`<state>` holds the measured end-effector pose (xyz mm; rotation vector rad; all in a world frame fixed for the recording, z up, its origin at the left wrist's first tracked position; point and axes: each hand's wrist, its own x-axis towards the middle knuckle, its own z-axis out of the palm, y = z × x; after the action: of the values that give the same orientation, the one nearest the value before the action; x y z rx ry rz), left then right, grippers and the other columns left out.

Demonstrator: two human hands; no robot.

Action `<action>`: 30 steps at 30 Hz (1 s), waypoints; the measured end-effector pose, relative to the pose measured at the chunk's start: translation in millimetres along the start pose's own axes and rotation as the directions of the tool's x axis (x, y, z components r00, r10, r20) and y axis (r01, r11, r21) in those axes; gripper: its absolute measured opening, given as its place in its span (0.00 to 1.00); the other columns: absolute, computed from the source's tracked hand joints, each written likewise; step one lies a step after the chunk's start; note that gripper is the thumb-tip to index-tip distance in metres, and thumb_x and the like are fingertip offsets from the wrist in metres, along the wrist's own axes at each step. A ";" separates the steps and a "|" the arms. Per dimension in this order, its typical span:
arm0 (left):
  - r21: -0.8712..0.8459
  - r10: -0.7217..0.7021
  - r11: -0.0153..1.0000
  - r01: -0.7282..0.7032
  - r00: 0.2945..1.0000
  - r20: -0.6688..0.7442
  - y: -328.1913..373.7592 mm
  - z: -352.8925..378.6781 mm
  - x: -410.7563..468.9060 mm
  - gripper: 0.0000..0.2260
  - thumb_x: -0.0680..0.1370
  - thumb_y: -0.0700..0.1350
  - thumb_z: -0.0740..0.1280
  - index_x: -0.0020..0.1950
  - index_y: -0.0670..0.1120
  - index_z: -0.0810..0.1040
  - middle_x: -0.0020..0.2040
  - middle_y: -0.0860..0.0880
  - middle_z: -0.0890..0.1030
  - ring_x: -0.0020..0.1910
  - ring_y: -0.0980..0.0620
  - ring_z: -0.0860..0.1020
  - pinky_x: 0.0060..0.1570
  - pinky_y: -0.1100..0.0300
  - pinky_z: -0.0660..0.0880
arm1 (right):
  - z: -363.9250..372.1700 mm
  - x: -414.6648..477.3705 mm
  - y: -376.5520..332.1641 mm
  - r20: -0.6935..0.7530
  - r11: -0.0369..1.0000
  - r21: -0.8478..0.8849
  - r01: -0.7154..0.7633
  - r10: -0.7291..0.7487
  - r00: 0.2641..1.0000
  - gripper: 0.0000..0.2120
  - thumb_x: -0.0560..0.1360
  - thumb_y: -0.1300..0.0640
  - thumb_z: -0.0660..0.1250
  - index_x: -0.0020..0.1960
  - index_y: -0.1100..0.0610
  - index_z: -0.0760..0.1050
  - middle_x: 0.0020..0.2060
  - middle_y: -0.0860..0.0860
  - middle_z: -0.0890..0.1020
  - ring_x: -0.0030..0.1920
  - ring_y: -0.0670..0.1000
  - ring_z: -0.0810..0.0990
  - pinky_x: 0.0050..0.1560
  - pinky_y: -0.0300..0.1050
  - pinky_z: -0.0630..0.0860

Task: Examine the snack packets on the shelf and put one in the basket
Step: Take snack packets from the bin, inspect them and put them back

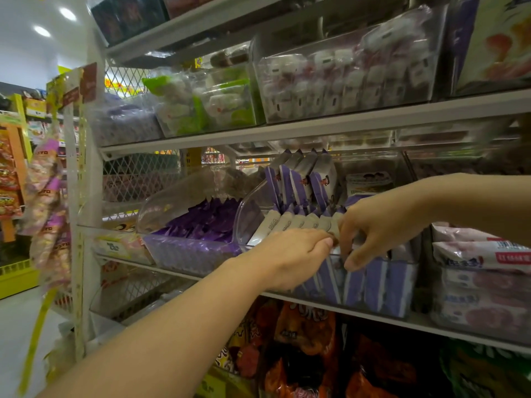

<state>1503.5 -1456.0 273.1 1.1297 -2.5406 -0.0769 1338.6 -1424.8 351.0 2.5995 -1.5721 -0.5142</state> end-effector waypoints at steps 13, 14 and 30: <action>-0.011 -0.004 1.000 0.004 1.000 -0.023 -5.5 3.9 -3.5 0.20 0.84 0.54 0.47 0.74 0.55 0.65 0.73 0.55 0.69 0.72 0.55 0.64 0.70 0.51 0.61 | -7.8 5.1 10.4 0.007 0.993 0.119 0.017 -0.018 1.000 0.10 0.78 0.47 0.63 0.57 0.46 0.80 0.47 0.44 0.81 0.39 0.40 0.75 0.40 0.33 0.72; -0.010 -0.004 1.000 0.004 1.000 -0.031 -6.2 4.9 -3.6 0.20 0.84 0.55 0.47 0.74 0.55 0.66 0.73 0.55 0.69 0.72 0.55 0.64 0.70 0.51 0.61 | -6.3 6.8 11.6 -0.001 0.993 0.110 0.031 -0.032 1.000 0.10 0.79 0.48 0.63 0.57 0.45 0.79 0.46 0.42 0.80 0.37 0.38 0.75 0.39 0.30 0.71; -0.145 -0.032 0.989 0.015 0.992 -0.120 -5.0 7.9 -6.6 0.20 0.82 0.55 0.47 0.70 0.61 0.70 0.72 0.61 0.69 0.70 0.60 0.66 0.67 0.60 0.62 | -21.1 -9.1 28.5 -0.514 0.885 0.451 0.113 0.154 0.844 0.09 0.82 0.54 0.57 0.50 0.55 0.74 0.40 0.56 0.80 0.33 0.49 0.81 0.33 0.42 0.79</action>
<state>1508.3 -1455.3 262.7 1.0749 -2.3732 -0.1875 1317.1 -1433.0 379.5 2.6645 -1.6489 0.6493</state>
